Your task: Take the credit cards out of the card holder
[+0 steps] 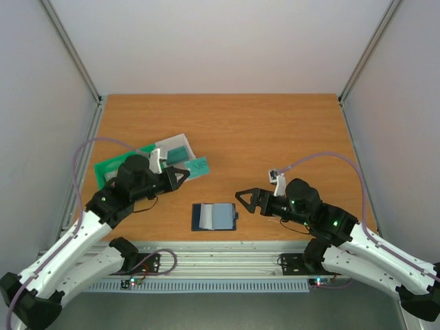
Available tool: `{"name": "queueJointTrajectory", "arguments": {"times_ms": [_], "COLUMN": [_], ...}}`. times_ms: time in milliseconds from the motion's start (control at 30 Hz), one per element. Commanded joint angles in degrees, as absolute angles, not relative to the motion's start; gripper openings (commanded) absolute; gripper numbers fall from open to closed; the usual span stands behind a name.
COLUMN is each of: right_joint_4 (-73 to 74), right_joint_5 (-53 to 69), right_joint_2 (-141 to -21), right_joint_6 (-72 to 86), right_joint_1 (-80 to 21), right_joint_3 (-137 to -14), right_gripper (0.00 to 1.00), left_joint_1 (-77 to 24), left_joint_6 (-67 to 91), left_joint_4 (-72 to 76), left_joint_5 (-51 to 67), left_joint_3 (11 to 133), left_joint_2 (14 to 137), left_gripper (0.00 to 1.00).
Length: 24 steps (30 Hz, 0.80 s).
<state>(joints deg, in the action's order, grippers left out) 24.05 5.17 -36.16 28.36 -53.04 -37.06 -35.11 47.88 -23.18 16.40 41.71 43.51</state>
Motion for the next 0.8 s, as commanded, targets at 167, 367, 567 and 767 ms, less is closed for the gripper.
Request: {"name": "queueJointTrajectory", "arguments": {"times_ms": [167, 367, 567, 767], "right_joint_4": [30.53, 32.42, 32.66, 33.04], "right_joint_5": [5.42, 4.54, 4.31, 3.73], "right_joint_2": [-32.04, -28.46, -27.16, -27.74], "right_joint_6": [23.43, 22.40, 22.14, 22.23], "right_joint_1": [-53.17, -53.17, -53.15, -53.13], "right_joint_3": [-36.74, -36.56, -36.22, -36.33], "right_gripper": [0.99, 0.98, 0.98, 0.98], "left_joint_1": [-26.30, -19.31, -16.29, -15.09], "left_joint_6": [38.87, 37.79, 38.73, 40.69], "left_joint_4": [-34.56, -35.98, -32.21, -28.20], "left_joint_5": [14.75, 16.68, 15.85, 14.44], "left_joint_3": [51.71, 56.04, 57.75, 59.84], "left_joint_2": [56.14, 65.68, 75.05, 80.84], "left_gripper": [0.00, 0.00, 0.00, 0.00]}}
